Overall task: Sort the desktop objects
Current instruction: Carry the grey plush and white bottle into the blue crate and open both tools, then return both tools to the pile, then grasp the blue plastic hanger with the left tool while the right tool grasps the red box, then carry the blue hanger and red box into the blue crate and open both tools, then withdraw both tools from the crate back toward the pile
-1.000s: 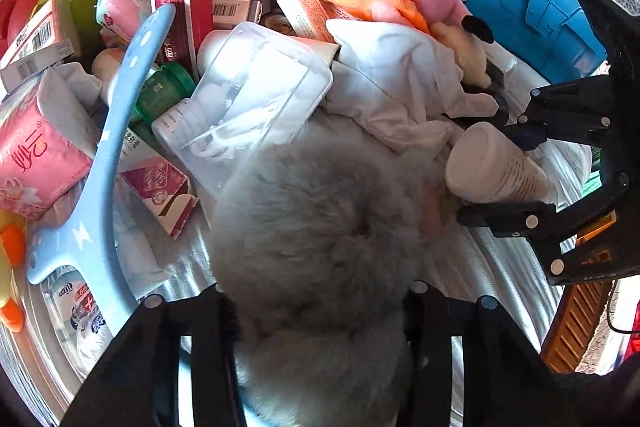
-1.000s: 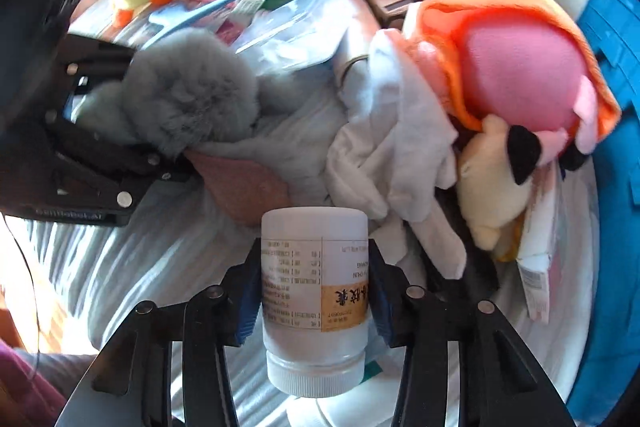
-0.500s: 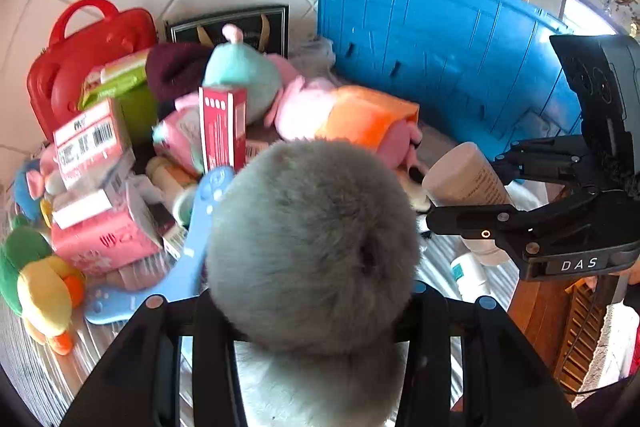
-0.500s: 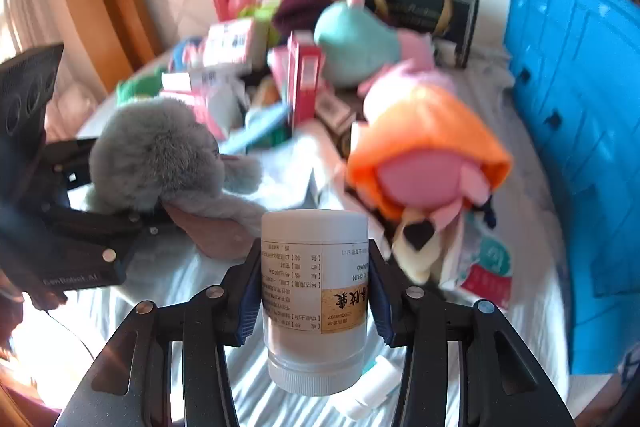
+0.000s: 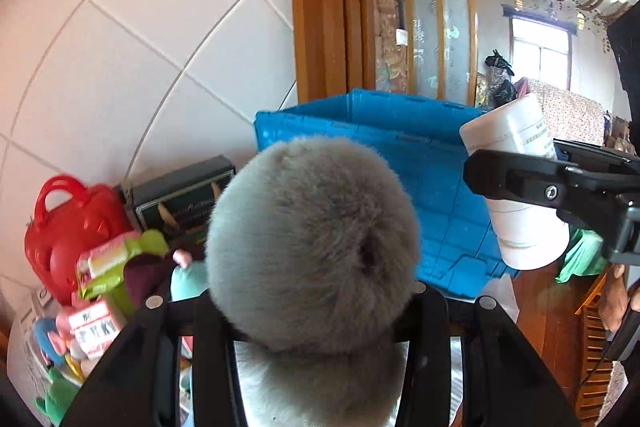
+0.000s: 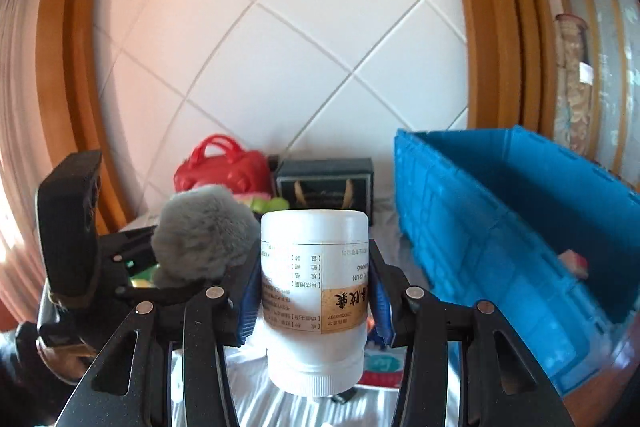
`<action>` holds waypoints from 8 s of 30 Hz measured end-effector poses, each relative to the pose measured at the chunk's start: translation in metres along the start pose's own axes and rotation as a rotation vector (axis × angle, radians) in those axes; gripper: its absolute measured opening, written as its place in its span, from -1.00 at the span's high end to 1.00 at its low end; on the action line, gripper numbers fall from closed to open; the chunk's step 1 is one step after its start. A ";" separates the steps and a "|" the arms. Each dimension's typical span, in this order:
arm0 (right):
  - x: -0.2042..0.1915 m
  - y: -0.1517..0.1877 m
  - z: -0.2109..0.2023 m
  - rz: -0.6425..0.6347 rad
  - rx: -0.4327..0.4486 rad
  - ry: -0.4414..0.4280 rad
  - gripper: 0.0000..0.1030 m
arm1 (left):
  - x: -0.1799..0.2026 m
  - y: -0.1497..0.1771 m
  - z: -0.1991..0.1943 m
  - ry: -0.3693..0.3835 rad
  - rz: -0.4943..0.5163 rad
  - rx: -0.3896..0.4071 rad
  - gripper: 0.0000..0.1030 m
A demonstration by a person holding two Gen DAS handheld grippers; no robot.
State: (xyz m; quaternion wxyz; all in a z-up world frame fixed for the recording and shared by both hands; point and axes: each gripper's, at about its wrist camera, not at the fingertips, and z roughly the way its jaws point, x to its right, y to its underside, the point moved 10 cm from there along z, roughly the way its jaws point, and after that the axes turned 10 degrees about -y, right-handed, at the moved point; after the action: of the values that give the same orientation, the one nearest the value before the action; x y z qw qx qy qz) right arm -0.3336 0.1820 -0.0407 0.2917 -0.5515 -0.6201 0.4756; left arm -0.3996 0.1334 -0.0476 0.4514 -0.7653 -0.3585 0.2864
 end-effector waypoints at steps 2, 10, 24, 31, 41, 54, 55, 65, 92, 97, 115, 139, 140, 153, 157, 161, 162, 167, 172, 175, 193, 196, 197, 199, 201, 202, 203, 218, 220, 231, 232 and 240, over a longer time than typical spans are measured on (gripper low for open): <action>0.021 -0.021 -0.029 0.008 0.060 0.048 0.13 | 0.028 -0.030 0.003 0.017 0.039 0.041 0.19; 0.119 -0.076 -0.110 0.031 0.195 0.225 0.13 | 0.123 -0.134 0.041 -0.003 0.097 0.138 0.19; 0.258 -0.088 -0.151 0.149 0.217 0.299 0.12 | 0.209 -0.211 0.107 -0.095 0.163 0.185 0.19; 0.284 -0.082 -0.146 0.183 0.204 0.286 0.12 | 0.222 -0.212 0.124 -0.118 0.182 0.168 0.16; 0.332 -0.098 -0.148 0.250 0.240 0.336 -0.58 | 0.213 -0.221 0.136 -0.266 0.221 0.169 -0.98; 0.312 -0.100 -0.163 0.223 0.288 0.305 -0.99 | 0.194 -0.224 0.111 -0.293 0.146 0.202 -0.99; 0.310 -0.099 -0.163 0.228 0.285 0.301 -0.99 | 0.192 -0.225 0.109 -0.292 0.138 0.204 -0.99; 0.278 -0.104 -0.170 0.171 0.307 0.263 -0.99 | 0.169 -0.215 0.075 -0.336 0.077 0.232 -0.99; 0.092 -0.077 -0.037 0.003 0.181 -0.042 -0.99 | -0.060 0.001 -0.014 -0.630 -0.124 0.029 -0.99; 0.026 -0.055 0.025 -0.032 0.099 -0.096 -0.99 | -0.120 0.093 -0.033 -0.656 -0.162 -0.102 -0.99; -0.087 0.059 0.197 -0.023 -0.218 -0.235 -0.99 | -0.167 0.339 0.010 -0.440 -0.455 -0.552 -0.98; -0.064 0.154 0.371 0.105 -0.450 -0.204 -0.17 | -0.151 0.369 0.027 -0.309 -0.523 -0.661 0.36; -0.066 0.162 0.380 0.089 -0.487 -0.202 0.30 | -0.150 0.368 0.026 -0.307 -0.513 -0.659 0.35; -0.091 0.117 0.329 0.044 -0.371 -0.245 0.53 | -0.172 0.337 -0.016 -0.262 -0.493 -0.555 0.36; -0.090 0.089 0.307 0.052 -0.315 -0.246 0.53 | -0.171 0.313 -0.030 -0.257 -0.457 -0.522 0.36; -0.091 0.069 0.290 0.056 -0.282 -0.244 0.53 | -0.162 0.294 -0.036 -0.240 -0.422 -0.492 0.37; -0.090 0.066 0.285 0.064 -0.277 -0.246 0.53 | -0.161 0.289 -0.040 -0.230 -0.417 -0.481 0.36; -0.081 0.056 0.258 0.073 -0.256 -0.230 0.53 | -0.148 0.261 -0.051 -0.199 -0.382 -0.431 0.37; -0.071 0.041 0.231 0.097 -0.223 -0.212 0.53 | -0.141 0.230 -0.062 -0.170 -0.360 -0.360 0.36; -0.064 0.025 0.210 0.108 -0.182 -0.193 0.53 | -0.141 0.209 -0.061 -0.153 -0.341 -0.321 0.36; 0.102 -0.098 -0.043 0.165 0.253 0.150 0.53 | 0.015 -0.005 0.015 0.130 -0.043 0.000 0.36; 0.151 -0.099 -0.081 0.189 0.286 0.220 0.53 | 0.061 -0.040 0.042 0.169 -0.008 0.019 0.37; 0.167 -0.098 -0.091 0.200 0.290 0.236 0.53 | 0.075 -0.050 0.051 0.178 0.001 0.024 0.37; 0.200 -0.097 -0.106 0.229 0.297 0.261 0.53 | 0.104 -0.068 0.067 0.186 0.027 0.034 0.37; 0.232 -0.097 -0.115 0.251 0.292 0.289 0.53 | 0.127 -0.084 0.082 0.189 0.041 0.044 0.37; 0.246 -0.097 -0.119 0.257 0.288 0.301 0.53 | 0.137 -0.091 0.091 0.191 0.039 0.044 0.37; 0.261 -0.094 -0.123 0.268 0.285 0.311 0.53 | 0.144 -0.097 0.099 0.191 0.033 0.041 0.37; 0.365 -0.073 -0.127 0.325 0.249 0.353 -0.41 | 0.165 -0.181 0.153 0.009 -0.051 0.134 -0.94; 0.364 -0.069 -0.131 0.340 0.261 0.335 -0.47 | 0.162 -0.185 0.149 -0.019 -0.034 0.153 -0.95; 0.322 -0.065 -0.156 0.280 0.314 0.327 -0.89 | 0.155 -0.160 0.112 -0.079 -0.040 0.163 -0.95; 0.315 -0.064 -0.158 0.278 0.319 0.314 -0.90 | 0.155 -0.157 0.107 -0.077 -0.033 0.159 -0.95; 0.246 -0.055 -0.178 0.238 0.328 0.273 -0.98 | 0.138 -0.118 0.040 -0.204 -0.013 0.180 -0.95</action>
State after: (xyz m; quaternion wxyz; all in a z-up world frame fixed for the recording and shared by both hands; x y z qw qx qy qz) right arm -0.2529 0.4694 0.0368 0.4004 -0.6250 -0.4202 0.5220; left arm -0.3845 0.3034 0.0254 0.4814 -0.6863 -0.3802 0.3908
